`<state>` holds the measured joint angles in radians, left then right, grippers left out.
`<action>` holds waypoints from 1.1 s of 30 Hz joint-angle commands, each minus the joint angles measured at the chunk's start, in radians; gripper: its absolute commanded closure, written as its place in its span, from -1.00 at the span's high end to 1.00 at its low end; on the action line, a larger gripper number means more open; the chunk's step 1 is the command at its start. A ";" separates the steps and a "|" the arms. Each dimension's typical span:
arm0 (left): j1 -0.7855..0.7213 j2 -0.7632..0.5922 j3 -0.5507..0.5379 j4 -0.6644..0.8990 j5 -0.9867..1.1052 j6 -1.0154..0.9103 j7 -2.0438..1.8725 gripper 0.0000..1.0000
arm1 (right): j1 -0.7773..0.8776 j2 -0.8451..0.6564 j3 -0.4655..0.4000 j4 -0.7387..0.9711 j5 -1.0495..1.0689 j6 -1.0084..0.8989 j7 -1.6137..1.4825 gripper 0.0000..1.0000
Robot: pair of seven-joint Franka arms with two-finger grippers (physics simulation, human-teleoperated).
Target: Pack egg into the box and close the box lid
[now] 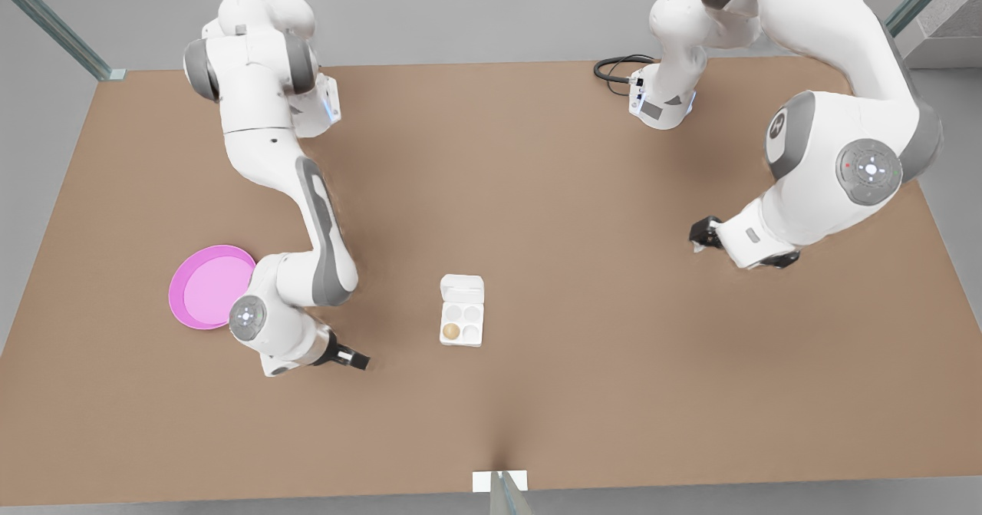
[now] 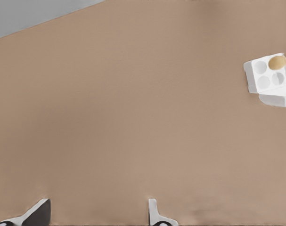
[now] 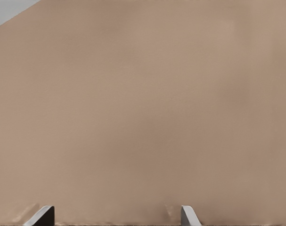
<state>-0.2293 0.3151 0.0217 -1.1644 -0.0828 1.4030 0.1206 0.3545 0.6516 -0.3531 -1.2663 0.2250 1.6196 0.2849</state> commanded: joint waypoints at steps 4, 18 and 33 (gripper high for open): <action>-0.447 -0.076 0.000 0.000 -0.065 -0.078 -0.216 1.00 | -0.057 -0.239 -0.012 0.285 -0.345 -0.549 -0.010 1.00; -0.716 0.406 0.015 -0.043 -0.215 0.438 -0.924 -0.57 | -0.163 -0.253 0.005 0.226 -0.154 -0.520 -0.012 1.00; -0.601 0.633 0.012 0.141 0.054 0.723 -0.782 -0.57 | -0.138 -0.248 0.005 0.211 -0.187 -0.511 -0.010 1.00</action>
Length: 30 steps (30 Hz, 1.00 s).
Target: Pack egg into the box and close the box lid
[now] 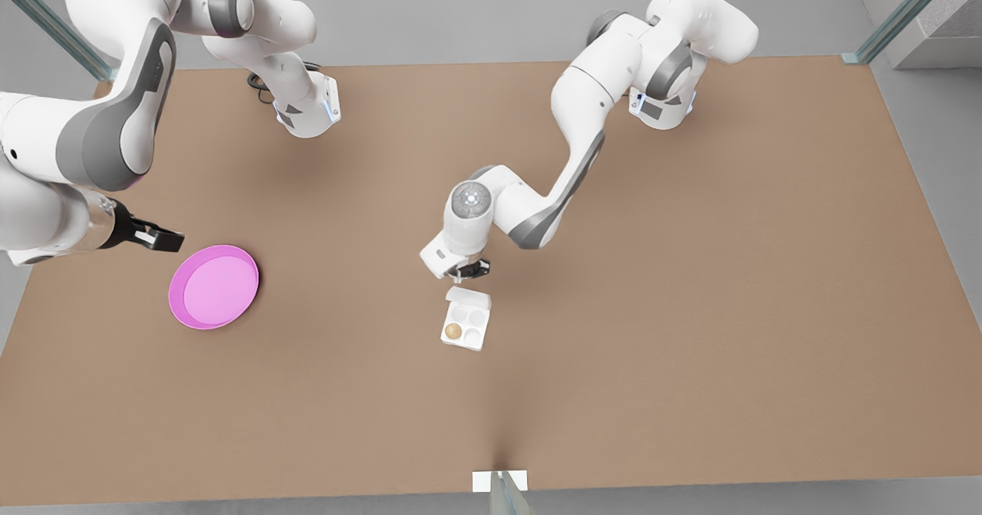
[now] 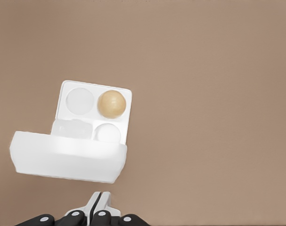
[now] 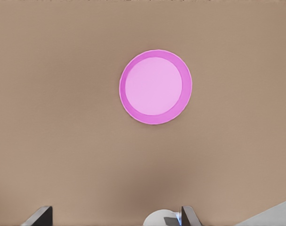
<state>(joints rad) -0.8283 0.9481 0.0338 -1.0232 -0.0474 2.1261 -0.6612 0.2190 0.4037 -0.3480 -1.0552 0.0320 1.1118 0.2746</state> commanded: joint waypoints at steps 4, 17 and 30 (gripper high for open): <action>-0.005 0.000 0.000 0.000 0.018 -0.002 -0.001 -0.57 | -0.001 0.001 0.000 0.001 -0.008 0.002 -0.002 1.00; 0.000 0.001 0.000 -0.006 0.052 -0.009 0.000 -0.57 | 0.002 0.001 0.000 0.000 -0.014 0.002 -0.002 1.00; 0.014 0.021 0.000 -0.011 0.052 0.006 0.005 -0.57 | 0.000 0.004 0.000 -0.003 -0.015 0.002 -0.002 1.00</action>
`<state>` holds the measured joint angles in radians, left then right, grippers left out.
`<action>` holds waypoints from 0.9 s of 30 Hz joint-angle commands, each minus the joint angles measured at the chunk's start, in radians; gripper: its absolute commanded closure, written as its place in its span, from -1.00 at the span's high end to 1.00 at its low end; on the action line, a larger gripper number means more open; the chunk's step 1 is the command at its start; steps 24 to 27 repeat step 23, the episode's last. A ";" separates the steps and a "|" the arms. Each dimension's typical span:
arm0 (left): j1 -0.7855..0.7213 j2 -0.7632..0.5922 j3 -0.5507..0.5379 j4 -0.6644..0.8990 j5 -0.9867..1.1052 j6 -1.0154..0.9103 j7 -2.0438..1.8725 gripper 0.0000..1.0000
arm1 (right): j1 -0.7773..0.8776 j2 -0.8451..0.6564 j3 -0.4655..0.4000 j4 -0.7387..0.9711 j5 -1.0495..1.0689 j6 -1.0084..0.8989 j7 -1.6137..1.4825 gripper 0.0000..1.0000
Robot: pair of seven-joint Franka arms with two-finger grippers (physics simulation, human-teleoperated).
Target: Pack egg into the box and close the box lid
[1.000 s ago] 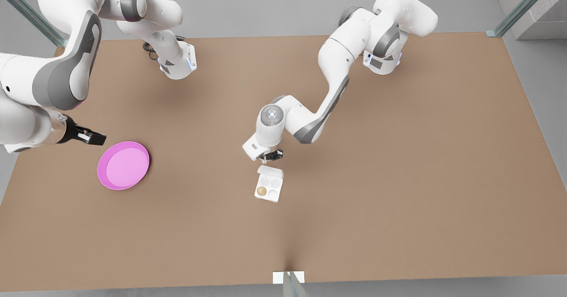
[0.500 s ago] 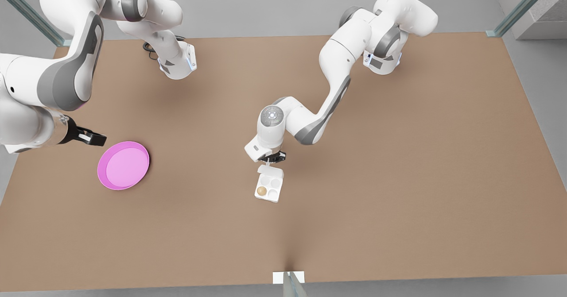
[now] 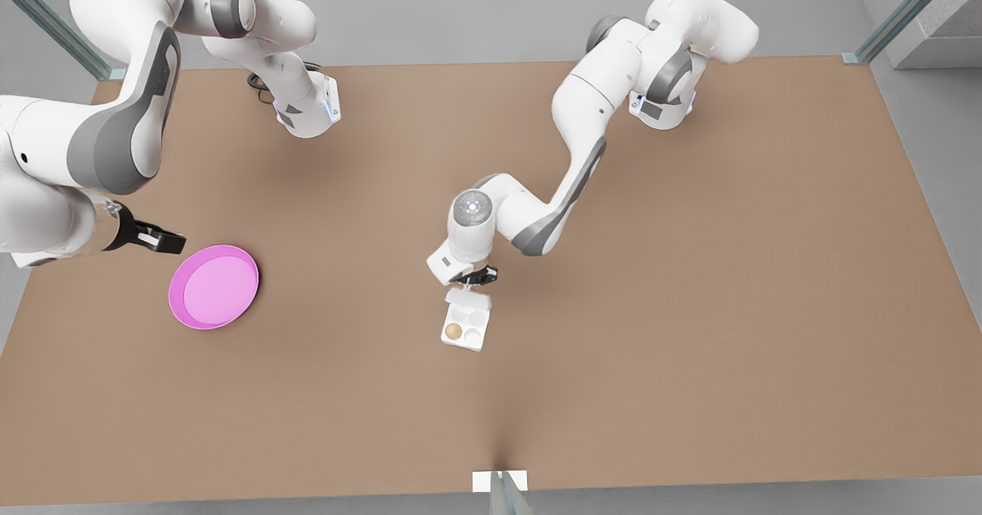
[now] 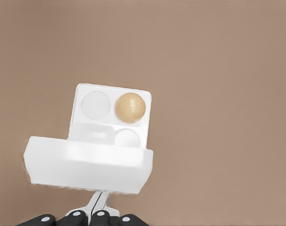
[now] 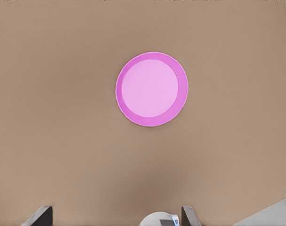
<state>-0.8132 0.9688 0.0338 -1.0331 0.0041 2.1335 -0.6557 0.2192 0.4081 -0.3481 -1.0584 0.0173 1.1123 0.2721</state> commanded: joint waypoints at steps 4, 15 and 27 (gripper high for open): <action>0.029 -0.001 0.001 0.002 0.001 0.000 0.024 -0.57 | 0.002 0.000 0.000 0.000 0.000 0.000 -0.001 1.00; 0.549 -0.298 0.000 0.005 -0.029 -0.296 0.294 1.00 | -0.115 0.014 0.012 -0.025 0.041 0.198 0.004 1.00; 0.641 -0.901 0.136 -0.522 -0.065 -0.624 0.768 1.00 | -0.054 -0.253 0.052 -0.333 0.013 0.209 -0.430 1.00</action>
